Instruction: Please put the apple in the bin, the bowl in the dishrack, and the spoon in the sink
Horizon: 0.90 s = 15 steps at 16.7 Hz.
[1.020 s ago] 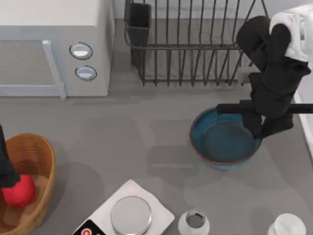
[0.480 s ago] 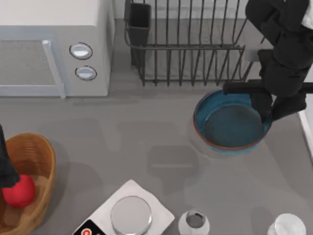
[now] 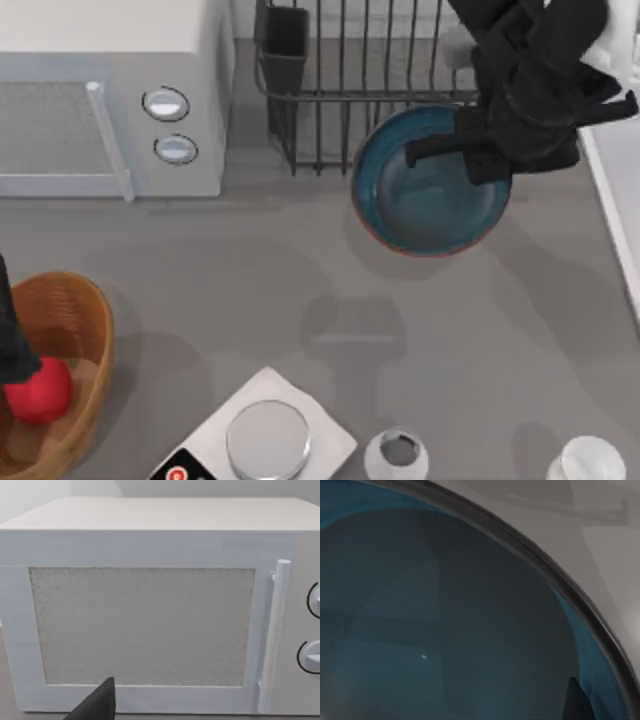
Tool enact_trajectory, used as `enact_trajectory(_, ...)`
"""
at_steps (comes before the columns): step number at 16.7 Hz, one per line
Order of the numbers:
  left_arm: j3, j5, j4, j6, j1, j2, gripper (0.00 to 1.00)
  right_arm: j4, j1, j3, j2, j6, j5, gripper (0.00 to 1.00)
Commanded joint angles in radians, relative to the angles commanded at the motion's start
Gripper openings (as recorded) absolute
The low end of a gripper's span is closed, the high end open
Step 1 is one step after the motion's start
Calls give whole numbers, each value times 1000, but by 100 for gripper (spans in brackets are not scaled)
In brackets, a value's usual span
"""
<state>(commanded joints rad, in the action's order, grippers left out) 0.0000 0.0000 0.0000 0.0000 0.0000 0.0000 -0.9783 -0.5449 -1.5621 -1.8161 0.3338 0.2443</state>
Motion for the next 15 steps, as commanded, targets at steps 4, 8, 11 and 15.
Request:
enact_trajectory(4, 0, 0, 0, 0, 0, 0, 100, 282, -151, 29, 101, -88, 248, 0)
enact_trajectory(8, 0, 0, 0, 0, 0, 0, 100, 595, -309, 69, 218, -186, 510, 0)
enact_trajectory(11, 0, 0, 0, 0, 0, 0, 100, 806, -410, 97, 299, -249, 684, 0)
enact_trajectory(15, 0, 0, 0, 0, 0, 0, 100, 946, -487, 123, 370, -299, 809, 0)
